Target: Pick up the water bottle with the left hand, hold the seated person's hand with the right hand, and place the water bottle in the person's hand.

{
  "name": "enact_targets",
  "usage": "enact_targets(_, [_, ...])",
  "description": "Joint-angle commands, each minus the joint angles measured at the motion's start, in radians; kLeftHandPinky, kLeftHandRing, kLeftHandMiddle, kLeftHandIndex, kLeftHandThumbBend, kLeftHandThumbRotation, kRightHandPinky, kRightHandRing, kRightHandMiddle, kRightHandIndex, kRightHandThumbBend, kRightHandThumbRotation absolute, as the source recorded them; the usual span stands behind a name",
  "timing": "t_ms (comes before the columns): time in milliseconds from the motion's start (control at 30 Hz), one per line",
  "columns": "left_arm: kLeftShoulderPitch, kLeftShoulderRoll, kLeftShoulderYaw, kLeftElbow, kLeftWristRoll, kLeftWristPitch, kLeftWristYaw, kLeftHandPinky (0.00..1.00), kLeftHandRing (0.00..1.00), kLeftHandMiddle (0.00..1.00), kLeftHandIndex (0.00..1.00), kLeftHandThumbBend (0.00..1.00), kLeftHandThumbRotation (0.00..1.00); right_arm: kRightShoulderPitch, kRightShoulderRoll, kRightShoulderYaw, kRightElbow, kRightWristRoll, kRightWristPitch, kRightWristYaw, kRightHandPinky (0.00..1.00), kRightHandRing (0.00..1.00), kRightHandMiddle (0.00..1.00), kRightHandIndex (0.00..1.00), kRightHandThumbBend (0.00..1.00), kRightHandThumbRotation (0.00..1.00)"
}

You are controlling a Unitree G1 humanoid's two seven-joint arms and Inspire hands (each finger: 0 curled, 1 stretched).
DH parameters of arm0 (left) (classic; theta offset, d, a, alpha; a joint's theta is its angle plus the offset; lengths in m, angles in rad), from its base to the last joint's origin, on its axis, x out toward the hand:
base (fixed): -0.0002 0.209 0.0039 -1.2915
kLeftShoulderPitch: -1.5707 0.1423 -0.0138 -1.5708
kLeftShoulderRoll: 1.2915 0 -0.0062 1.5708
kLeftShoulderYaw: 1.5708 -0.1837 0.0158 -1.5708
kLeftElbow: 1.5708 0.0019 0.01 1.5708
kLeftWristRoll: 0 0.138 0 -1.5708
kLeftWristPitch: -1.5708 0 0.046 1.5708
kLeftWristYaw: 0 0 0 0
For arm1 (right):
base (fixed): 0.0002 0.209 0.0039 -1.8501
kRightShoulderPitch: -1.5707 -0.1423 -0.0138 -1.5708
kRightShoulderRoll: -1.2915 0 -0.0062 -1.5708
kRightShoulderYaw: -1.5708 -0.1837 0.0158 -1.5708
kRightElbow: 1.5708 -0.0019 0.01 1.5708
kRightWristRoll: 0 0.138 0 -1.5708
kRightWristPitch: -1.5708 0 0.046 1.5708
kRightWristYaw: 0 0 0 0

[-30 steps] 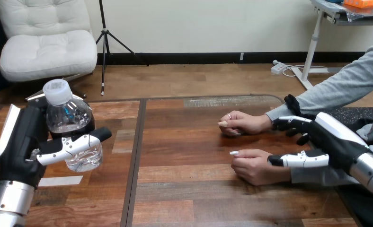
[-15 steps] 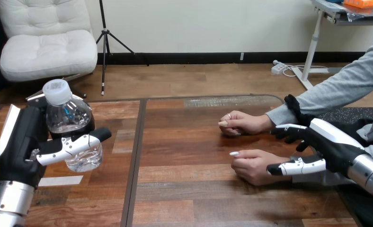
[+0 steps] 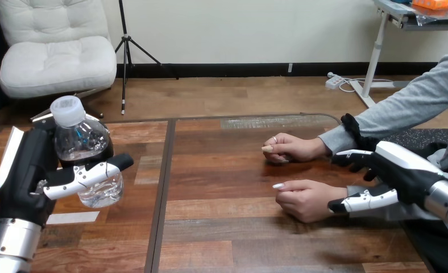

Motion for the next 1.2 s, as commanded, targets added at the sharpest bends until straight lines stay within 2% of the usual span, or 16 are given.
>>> enact_targets(0, [-0.037,0.001,0.015,-0.04,-0.022,-0.02,0.004,0.27,0.33,0.38,0.4,0.65,0.0,-0.113,-0.041,0.013,0.004,-0.014,-0.002,-0.004,0.76,0.85,0.87,0.86,1.0,0.55])
enact_targets(233, [-0.032,-0.004,0.013,-0.046,-0.031,-0.016,-0.002,0.27,0.33,0.38,0.4,0.64,0.0,-0.131,-0.05,0.036,0.015,-0.042,-0.01,-0.012,0.77,0.85,0.86,0.85,1.0,0.52])
enact_targets(333, [-0.032,-0.004,0.012,-0.048,-0.036,-0.013,-0.004,0.27,0.33,0.38,0.4,0.64,0.0,-0.14,-0.049,0.04,0.016,-0.042,-0.005,-0.002,0.78,0.85,0.86,0.85,1.0,0.5])
enact_targets(633, [-0.03,-0.003,0.011,-0.046,-0.023,-0.018,0.004,0.28,0.34,0.38,0.39,0.63,0.0,-0.168,-0.049,0.064,0.029,-0.075,0.018,-0.013,0.78,0.86,0.85,0.84,1.0,0.4])
enact_targets(1167, [-0.022,-0.006,0.006,-0.067,-0.01,0.006,0.023,0.27,0.33,0.38,0.39,0.63,0.0,-0.218,-0.051,0.101,0.047,-0.113,0.034,-0.015,0.79,0.85,0.85,0.84,1.0,0.32])
